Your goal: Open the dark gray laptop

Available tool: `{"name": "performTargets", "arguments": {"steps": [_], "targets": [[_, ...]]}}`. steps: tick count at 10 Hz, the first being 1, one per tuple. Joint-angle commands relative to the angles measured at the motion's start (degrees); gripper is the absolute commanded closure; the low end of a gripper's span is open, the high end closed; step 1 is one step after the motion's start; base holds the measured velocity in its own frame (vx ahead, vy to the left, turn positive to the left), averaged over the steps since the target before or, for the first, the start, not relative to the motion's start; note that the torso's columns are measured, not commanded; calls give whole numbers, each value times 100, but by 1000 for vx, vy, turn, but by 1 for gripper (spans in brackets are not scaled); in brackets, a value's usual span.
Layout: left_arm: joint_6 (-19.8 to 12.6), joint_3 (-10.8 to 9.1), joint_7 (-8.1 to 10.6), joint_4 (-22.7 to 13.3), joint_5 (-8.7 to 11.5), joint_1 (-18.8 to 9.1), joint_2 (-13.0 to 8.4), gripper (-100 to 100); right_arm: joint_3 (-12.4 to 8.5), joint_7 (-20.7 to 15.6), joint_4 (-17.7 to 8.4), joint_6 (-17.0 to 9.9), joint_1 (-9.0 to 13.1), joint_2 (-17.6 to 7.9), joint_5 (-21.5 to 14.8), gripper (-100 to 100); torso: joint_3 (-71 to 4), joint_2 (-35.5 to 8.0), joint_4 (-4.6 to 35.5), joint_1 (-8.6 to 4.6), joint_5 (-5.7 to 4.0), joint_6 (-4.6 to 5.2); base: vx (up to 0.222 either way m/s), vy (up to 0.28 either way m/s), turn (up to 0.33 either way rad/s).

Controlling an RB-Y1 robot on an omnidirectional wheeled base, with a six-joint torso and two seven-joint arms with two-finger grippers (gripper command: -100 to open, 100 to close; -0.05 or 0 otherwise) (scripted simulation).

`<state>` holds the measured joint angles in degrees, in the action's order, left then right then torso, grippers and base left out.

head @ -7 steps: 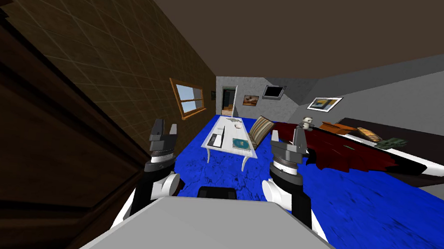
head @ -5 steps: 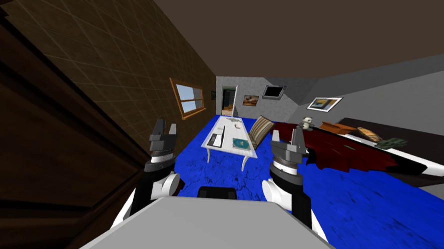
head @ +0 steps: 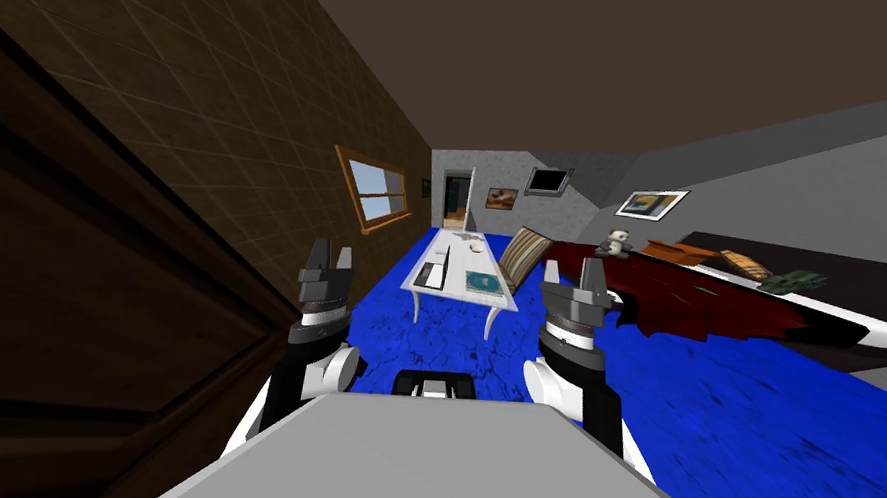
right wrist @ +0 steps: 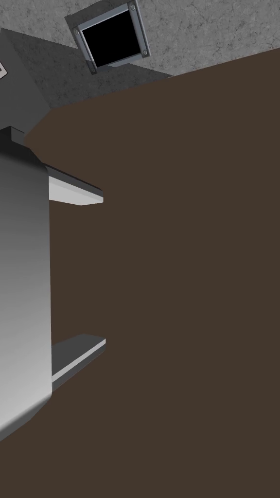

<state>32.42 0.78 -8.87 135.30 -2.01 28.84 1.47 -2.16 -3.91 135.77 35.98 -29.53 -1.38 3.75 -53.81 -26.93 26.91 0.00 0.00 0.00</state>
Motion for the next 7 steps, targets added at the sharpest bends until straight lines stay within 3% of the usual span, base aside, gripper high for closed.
{"name": "performTargets", "arguments": {"steps": [1, 2, 3, 4, 7], "targets": [[0, 0, 0, 0, 0, 0, 0, 0, 0, 0, 0, 0, 0, 0, 0, 0, -846, -423, 423, 0, 0, 0, 0, 0, 0], [0, 0, 0, 0, 0, 0, 0, 0, 0, 0, 0, 0, 0, 0, 0, 0, -1691, -846, 846, 0, 0, 0, 0, 0, 0], [-34, -12, -9, -28, -8, -6, -215, -100, 0, 0, 0, 0, 0, 0, 0, 0, -2538, -1269, 1269, 0, 0, 0, 16, -14, -9], [-68, -24, -19, -58, -16, -12, -361, -100, 0, 0, -2, 0, 0, 0, 0, 0, -2934, -1459, 1457, -2, 0, 0, 23, -30, -13], [-230, -80, -62, -198, -55, -43, -727, -100, 1, 0, -2, 0, -1, 1, 0, 0, -3078, -1528, 1533, -4, -1, 0, 36, -51, -20]]}}
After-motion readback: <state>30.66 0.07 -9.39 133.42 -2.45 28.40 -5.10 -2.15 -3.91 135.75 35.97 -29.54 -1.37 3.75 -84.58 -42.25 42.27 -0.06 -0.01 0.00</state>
